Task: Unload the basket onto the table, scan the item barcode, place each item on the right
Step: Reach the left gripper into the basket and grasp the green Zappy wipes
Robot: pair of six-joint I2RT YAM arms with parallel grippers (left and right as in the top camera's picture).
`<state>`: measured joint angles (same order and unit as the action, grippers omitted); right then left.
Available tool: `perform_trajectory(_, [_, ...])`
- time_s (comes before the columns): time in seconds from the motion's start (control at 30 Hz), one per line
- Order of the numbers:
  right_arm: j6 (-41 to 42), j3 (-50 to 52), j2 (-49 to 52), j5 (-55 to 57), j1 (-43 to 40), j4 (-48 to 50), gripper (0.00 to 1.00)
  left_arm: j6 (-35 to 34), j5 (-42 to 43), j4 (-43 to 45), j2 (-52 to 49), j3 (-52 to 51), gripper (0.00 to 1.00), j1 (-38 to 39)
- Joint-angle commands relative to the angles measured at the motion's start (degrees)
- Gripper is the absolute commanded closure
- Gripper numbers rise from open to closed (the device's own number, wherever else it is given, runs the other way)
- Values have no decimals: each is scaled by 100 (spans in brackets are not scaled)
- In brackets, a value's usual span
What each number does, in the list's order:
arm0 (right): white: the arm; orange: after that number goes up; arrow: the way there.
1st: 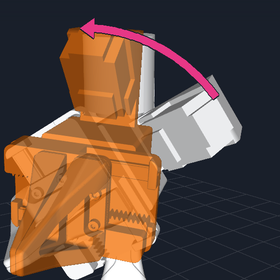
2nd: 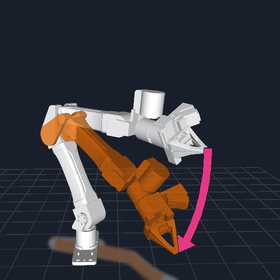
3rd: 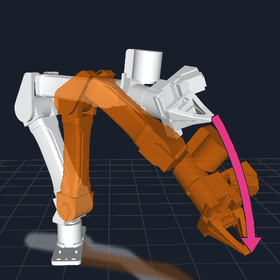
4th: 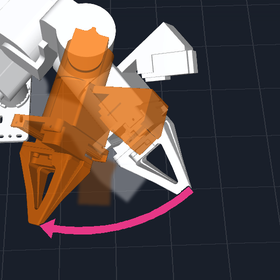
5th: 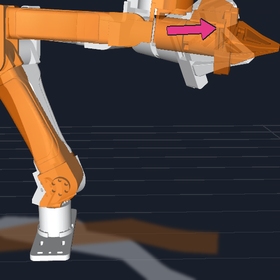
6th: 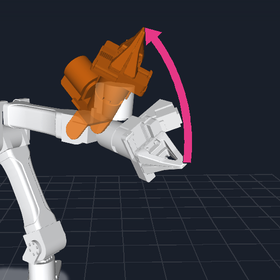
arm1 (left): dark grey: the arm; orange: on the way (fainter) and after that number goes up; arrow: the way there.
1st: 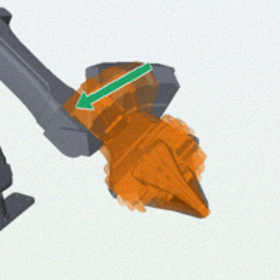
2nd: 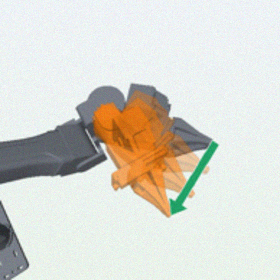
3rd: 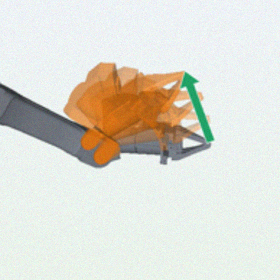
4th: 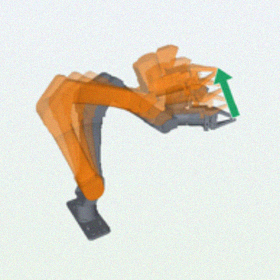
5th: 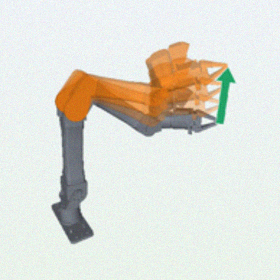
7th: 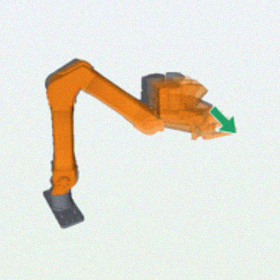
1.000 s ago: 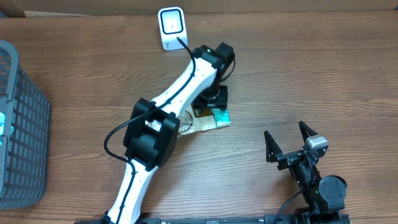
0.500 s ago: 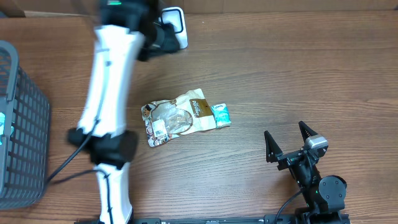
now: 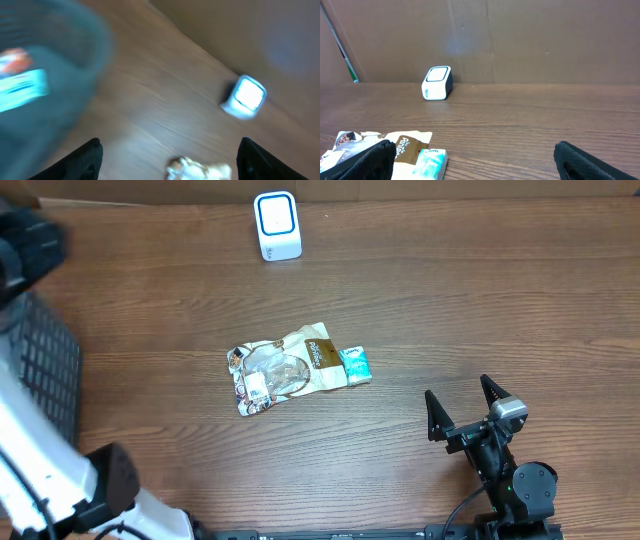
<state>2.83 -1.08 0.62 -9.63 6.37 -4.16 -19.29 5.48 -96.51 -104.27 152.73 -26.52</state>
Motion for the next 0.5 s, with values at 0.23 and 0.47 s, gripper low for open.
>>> perform_trajectory(0.23, [13, 61, -46, 55, -24, 20, 0, -348, 267, 341, 87, -1698, 34, -2404])
perform_trajectory(0.47, [13, 61, -46, 55, -24, 20, 0, -361, -144, 1996, 81, -3324, 34, -2640])
